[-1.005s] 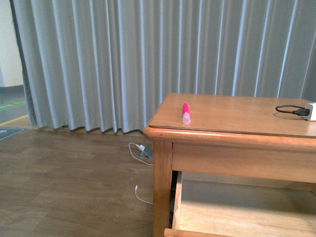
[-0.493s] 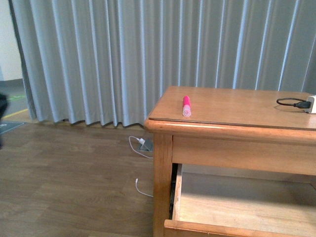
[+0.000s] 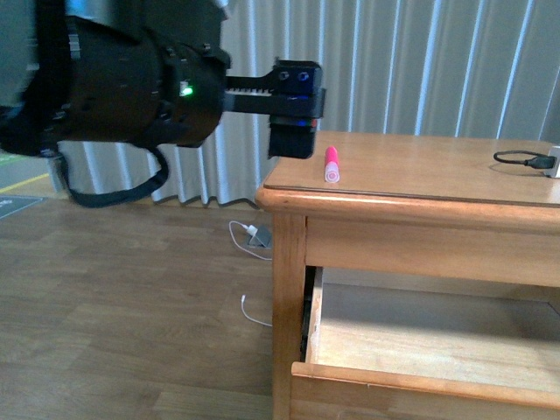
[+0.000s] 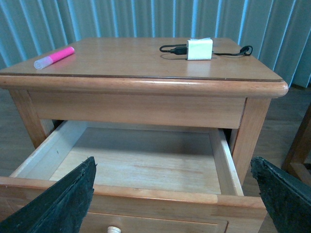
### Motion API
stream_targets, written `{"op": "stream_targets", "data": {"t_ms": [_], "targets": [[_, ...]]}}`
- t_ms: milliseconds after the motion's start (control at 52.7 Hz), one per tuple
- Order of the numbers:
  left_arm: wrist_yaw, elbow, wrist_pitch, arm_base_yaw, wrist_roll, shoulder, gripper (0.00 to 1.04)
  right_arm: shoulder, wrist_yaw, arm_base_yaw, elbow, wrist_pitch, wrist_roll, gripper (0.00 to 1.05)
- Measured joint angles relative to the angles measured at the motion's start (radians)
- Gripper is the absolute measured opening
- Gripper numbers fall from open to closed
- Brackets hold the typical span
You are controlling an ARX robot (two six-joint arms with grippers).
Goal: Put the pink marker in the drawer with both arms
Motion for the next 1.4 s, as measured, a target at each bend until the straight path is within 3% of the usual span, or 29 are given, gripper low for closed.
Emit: {"op": "stream_targets", "data": {"t_ms": [531,891,1403], "targets": [[0.043,0.496,-0.194,-0.060,-0.009,0.406,0.99,0.000,0.000,0.000,0.000,0.000,0.000,0.96],[-0.022,0.658,-0.349,-0.077,-0.018,0.512,0.98,0.000,0.000,0.000,0.000,0.000,0.000,0.96],[-0.023,0.669,-0.375,-0.073,0.015,0.513,0.18,0.000,0.000,0.000,0.000,0.000,0.000,0.96]]}}
